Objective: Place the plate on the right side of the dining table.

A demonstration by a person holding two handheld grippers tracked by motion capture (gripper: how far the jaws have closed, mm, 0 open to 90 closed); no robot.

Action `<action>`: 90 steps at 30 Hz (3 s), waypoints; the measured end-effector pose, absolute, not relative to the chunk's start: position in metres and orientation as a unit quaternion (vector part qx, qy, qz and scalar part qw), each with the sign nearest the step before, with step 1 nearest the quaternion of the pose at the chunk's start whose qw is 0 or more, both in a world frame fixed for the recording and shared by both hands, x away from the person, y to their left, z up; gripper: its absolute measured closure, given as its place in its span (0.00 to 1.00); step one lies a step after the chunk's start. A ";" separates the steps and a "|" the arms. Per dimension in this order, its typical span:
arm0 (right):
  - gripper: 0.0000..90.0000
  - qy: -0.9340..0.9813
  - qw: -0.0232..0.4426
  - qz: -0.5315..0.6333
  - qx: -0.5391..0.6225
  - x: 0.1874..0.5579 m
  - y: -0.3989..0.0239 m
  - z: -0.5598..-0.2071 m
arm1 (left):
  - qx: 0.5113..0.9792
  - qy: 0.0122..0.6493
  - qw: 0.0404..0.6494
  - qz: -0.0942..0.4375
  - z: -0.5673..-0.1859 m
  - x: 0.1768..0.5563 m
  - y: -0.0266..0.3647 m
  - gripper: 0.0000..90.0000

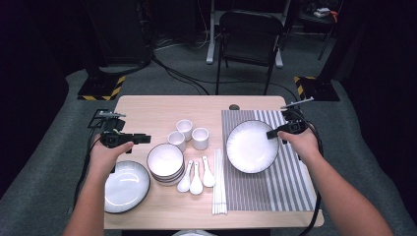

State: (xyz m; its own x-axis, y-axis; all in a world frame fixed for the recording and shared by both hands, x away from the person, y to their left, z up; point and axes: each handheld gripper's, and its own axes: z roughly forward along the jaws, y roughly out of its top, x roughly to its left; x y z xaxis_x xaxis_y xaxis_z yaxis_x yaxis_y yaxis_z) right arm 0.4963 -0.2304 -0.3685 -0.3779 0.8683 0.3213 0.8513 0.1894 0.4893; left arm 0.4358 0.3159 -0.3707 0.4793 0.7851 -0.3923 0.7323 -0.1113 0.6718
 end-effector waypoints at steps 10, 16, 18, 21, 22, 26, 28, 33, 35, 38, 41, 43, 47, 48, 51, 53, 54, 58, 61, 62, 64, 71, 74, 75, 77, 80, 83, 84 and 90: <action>0.92 0.764 0.013 0.301 0.570 0.499 -0.235 -0.376 | 0.743 0.518 0.422 0.043 -0.383 0.428 0.327 0.71; 0.92 0.762 0.015 0.299 0.575 0.501 -0.237 -0.381 | 0.737 0.519 0.431 0.046 -0.389 0.426 0.331 0.71; 0.92 0.757 0.013 0.295 0.582 0.502 -0.238 -0.382 | 0.733 0.525 0.431 0.042 -0.392 0.424 0.333 0.71; 0.92 0.758 0.020 0.297 0.580 0.503 -0.239 -0.385 | 0.728 0.529 0.434 0.043 -0.398 0.422 0.337 0.71; 0.92 0.756 0.020 0.296 0.583 0.503 -0.239 -0.385 | 0.727 0.529 0.436 0.043 -0.399 0.421 0.339 0.71; 0.92 0.749 0.019 0.294 0.593 0.504 -0.242 -0.388 | 0.724 0.534 0.434 0.048 -0.404 0.419 0.342 0.71; 0.92 0.751 0.021 0.295 0.590 0.505 -0.244 -0.390 | 0.724 0.535 0.433 0.047 -0.405 0.417 0.344 0.71; 0.92 0.745 0.018 0.292 0.599 0.506 -0.246 -0.395 | 0.722 0.539 0.432 0.049 -0.410 0.414 0.348 0.70; 0.92 0.743 0.017 0.291 0.602 0.506 -0.247 -0.396 | 0.724 0.537 0.430 0.051 -0.412 0.414 0.349 0.70; 0.92 0.738 0.019 0.293 0.608 0.507 -0.249 -0.399 | 0.723 0.539 0.430 0.050 -0.414 0.414 0.350 0.70; 0.92 0.736 0.018 0.297 0.608 0.508 -0.252 -0.401 | 0.720 0.541 0.431 0.051 -0.417 0.412 0.352 0.70; 0.92 0.731 0.015 0.295 0.615 0.508 -0.252 -0.402 | 0.719 0.543 0.431 0.051 -0.418 0.412 0.354 0.70; 0.92 0.729 0.018 0.297 0.617 0.508 -0.254 -0.406 | 0.718 0.545 0.430 0.054 -0.418 0.411 0.358 0.69; 0.92 0.729 0.018 0.298 0.616 0.508 -0.255 -0.407 | 0.715 0.546 0.433 0.057 -0.418 0.411 0.358 0.69; 0.91 0.726 0.017 0.296 0.620 0.509 -0.255 -0.410 | 0.716 0.546 0.432 0.053 -0.419 0.410 0.360 0.69; 0.91 0.724 0.017 0.296 0.622 0.509 -0.255 -0.412 | 0.715 0.548 0.432 0.053 -0.420 0.410 0.360 0.69; 0.91 0.725 0.014 0.296 0.622 0.509 -0.256 -0.414 | 0.716 0.546 0.431 0.054 -0.420 0.410 0.361 0.69; 0.91 0.722 0.014 0.293 0.627 0.509 -0.257 -0.419 | 0.714 0.549 0.431 0.053 -0.421 0.410 0.363 0.69; 0.91 0.719 0.009 0.291 0.631 0.509 -0.258 -0.422 | 0.712 0.551 0.432 0.055 -0.421 0.409 0.366 0.69; 0.91 0.720 0.015 0.289 0.631 0.509 -0.259 -0.425 | 0.710 0.552 0.433 0.055 -0.421 0.409 0.366 0.69; 0.91 0.719 0.010 0.292 0.631 0.509 -0.260 -0.427 | 0.712 0.550 0.434 0.056 -0.421 0.408 0.368 0.69; 0.92 0.717 0.015 0.289 0.634 0.511 -0.261 -0.431 | 0.708 0.554 0.435 0.056 -0.424 0.408 0.369 0.69; 0.92 0.714 0.014 0.289 0.638 0.512 -0.261 -0.432 | 0.709 0.553 0.433 0.055 -0.424 0.408 0.369 0.69; 0.92 0.712 0.015 0.287 0.640 0.513 -0.261 -0.433 | 0.709 0.554 0.433 0.055 -0.424 0.408 0.370 0.69; 0.92 0.714 0.015 0.289 0.638 0.513 -0.263 -0.434 | 0.710 0.553 0.432 0.055 -0.424 0.408 0.370 0.69; 0.92 0.714 0.014 0.289 0.638 0.514 -0.263 -0.434 | 0.707 0.556 0.432 0.054 -0.425 0.408 0.371 0.69; 0.92 0.712 0.011 0.287 0.641 0.513 -0.262 -0.433 | 0.706 0.558 0.432 0.053 -0.424 0.407 0.372 0.69; 0.92 0.712 0.012 0.287 0.640 0.513 -0.262 -0.433 | 0.704 0.559 0.434 0.053 -0.425 0.407 0.371 0.69; 0.92 0.716 0.015 0.289 0.636 0.514 -0.263 -0.434 | 0.703 0.559 0.435 0.057 -0.426 0.408 0.373 0.69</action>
State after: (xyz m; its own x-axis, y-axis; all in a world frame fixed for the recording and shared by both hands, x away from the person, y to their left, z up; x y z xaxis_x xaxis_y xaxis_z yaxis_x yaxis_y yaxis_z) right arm 0.5142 -0.2626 -0.4341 -0.1909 0.9185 0.3462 0.9015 0.0245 0.4322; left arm 0.4077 0.3735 -0.4259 0.3676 0.8361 -0.4072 0.7374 0.0048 0.6754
